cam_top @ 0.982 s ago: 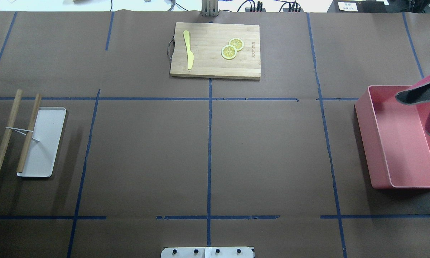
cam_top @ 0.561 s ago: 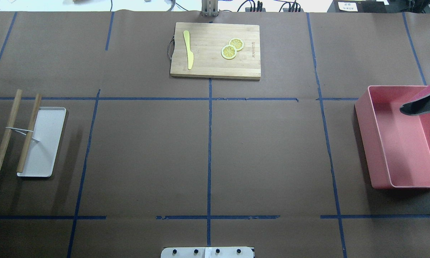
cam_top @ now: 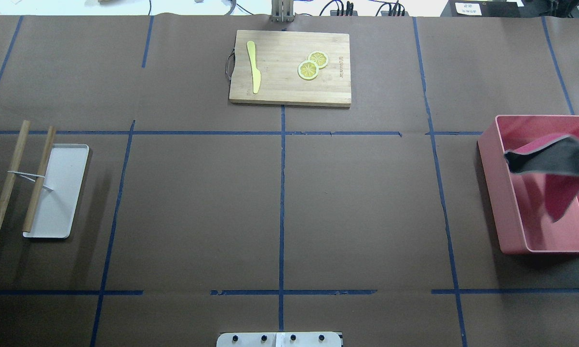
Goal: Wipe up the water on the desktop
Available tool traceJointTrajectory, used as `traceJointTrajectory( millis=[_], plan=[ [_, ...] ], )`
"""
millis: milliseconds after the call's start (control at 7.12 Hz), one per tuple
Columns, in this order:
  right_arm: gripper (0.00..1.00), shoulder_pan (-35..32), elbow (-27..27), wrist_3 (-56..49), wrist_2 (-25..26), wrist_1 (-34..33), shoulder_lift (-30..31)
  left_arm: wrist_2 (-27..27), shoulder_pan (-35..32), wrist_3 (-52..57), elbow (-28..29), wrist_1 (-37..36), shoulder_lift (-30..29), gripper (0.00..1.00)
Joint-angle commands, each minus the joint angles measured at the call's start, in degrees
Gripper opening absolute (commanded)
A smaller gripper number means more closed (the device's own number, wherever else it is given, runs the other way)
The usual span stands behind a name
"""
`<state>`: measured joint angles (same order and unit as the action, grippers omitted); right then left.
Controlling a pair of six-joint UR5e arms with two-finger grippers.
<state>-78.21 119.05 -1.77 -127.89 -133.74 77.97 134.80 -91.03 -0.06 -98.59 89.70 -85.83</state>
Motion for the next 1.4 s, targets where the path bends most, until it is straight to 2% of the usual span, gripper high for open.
traceJointTrajectory(
  millis=[0,140,281,421,561,842,982,1123,1263],
  plan=[
    [1.0,-0.88,-0.14,-0.25,-2.69,1.98,0.86,0.37,-0.73,1.11,0.59,0.04,1.1,1.0],
    [1.0,-2.55,-0.22,-0.34,-6.02,6.61,4.0,0.29,-0.81,1.11,0.76,-0.05,1.11,1.0],
    [1.0,-5.17,-1.79,-0.25,-9.97,15.44,8.03,0.55,-0.82,1.11,1.29,-0.05,1.19,1.0],
    [1.0,-7.64,-5.2,-0.16,-13.66,21.88,10.42,0.64,-0.73,1.11,2.33,-0.4,1.28,1.0],
    [1.0,-8.44,-7.76,-0.16,-14.48,26.04,11.4,0.81,-0.81,1.46,3.82,-0.14,1.72,1.0],
    [1.0,-9.42,-10.58,1.15,-14.4,26.96,11.59,0.9,-0.55,1.03,4.28,0.13,2.25,1.0],
    [1.0,-9.42,-12.95,1.16,-14.4,27.13,11.07,0.9,-0.29,0.76,6.11,0.3,1.2,1.0],
    [1.0,-9.51,-13.4,1.16,-14.23,27.39,10.1,0.9,-0.38,1.02,10.04,0.3,-1.94,1.0],
    [1.0,-10.2,-13.67,1.07,-14.23,27.57,9.57,0.9,-0.38,1.2,11.21,0.48,-2.58,1.0]
  ],
)
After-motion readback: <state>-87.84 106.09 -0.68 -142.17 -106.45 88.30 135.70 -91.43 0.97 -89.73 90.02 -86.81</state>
